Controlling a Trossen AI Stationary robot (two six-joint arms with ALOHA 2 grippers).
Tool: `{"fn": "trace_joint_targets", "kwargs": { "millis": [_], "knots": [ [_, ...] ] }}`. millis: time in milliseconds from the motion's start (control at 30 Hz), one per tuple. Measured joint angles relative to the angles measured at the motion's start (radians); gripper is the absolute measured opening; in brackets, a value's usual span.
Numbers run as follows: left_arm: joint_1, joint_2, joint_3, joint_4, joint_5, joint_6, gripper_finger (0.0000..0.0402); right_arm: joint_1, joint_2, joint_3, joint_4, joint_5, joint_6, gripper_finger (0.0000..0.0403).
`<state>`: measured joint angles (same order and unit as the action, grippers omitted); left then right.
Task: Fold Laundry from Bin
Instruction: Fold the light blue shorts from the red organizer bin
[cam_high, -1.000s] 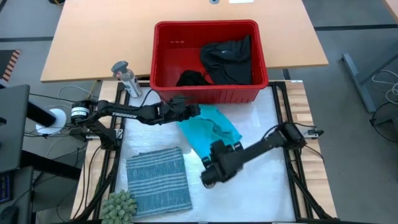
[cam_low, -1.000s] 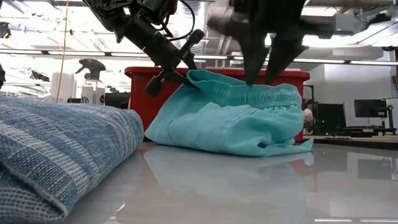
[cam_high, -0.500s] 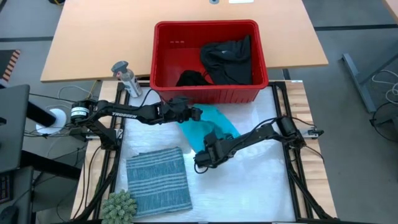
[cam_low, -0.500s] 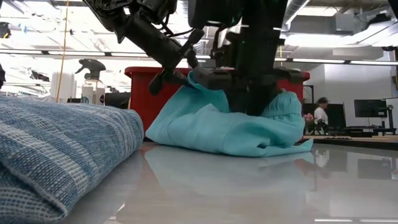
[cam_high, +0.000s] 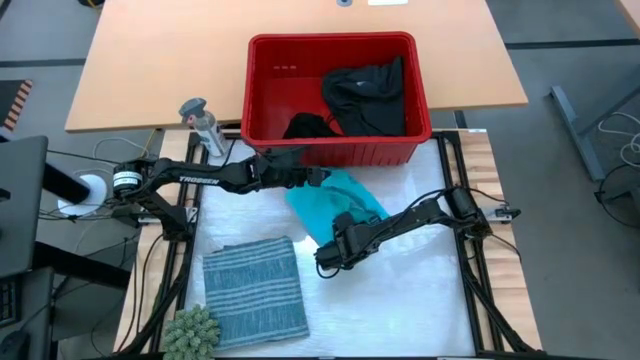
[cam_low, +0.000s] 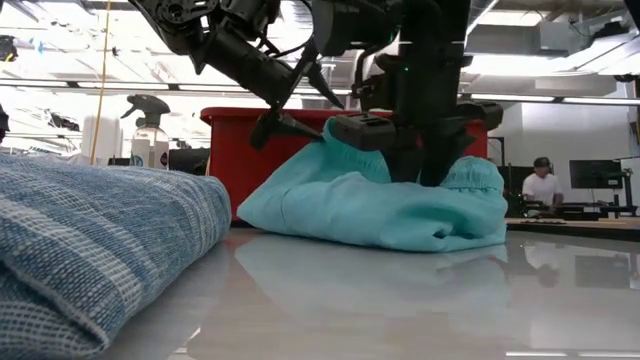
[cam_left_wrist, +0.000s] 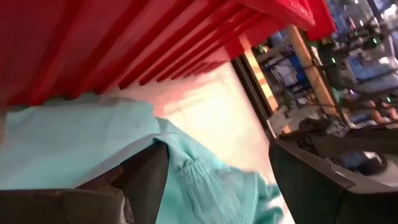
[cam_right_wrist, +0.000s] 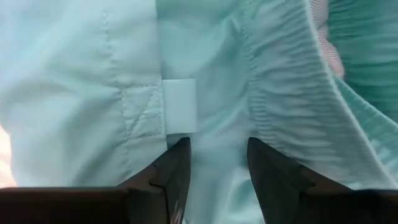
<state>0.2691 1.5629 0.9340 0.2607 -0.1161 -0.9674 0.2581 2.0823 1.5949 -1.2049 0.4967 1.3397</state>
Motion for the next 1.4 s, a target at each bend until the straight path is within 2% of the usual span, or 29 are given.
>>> {"fn": "trace_joint_targets", "kwargs": {
  "millis": [167,400,633,800,967,1167,1300,1400],
  "knots": [
    [0.037,-0.002,0.000,-0.015,0.088,0.039,0.0265,-0.008,-0.002,0.019,0.006,-0.032,-0.056,0.0184],
    [0.082,-0.002,0.000,-0.038,0.138,0.089,0.0265,-0.040,-0.012,0.021,0.010,-0.091,-0.118,0.0193],
    [0.170,-0.003,0.000,-0.020,0.319,0.064,0.0265,-0.045,-0.120,0.022,-0.003,-0.036,-0.139,0.0200],
    [0.187,-0.017,0.000,-0.017,0.449,0.047,0.0265,-0.072,-0.198,0.020,-0.060,0.004,-0.183,0.0198],
    [0.187,-0.077,0.000,0.009,0.535,0.025,0.0265,-0.117,-0.270,-0.022,-0.124,0.040,-0.193,0.0183],
    [0.172,-0.221,0.000,0.021,0.649,-0.055,0.0265,-0.122,-0.382,-0.028,0.131,-0.031,-0.490,0.0161],
    [0.150,-0.342,0.000,0.017,0.652,-0.076,0.0265,-0.170,-0.379,-0.033,0.161,-0.148,-0.700,0.0117],
    [0.130,-0.415,0.000,0.011,0.613,-0.066,0.0265,-0.227,-0.372,-0.110,0.251,-0.256,-0.813,0.0071]
  ]
}}
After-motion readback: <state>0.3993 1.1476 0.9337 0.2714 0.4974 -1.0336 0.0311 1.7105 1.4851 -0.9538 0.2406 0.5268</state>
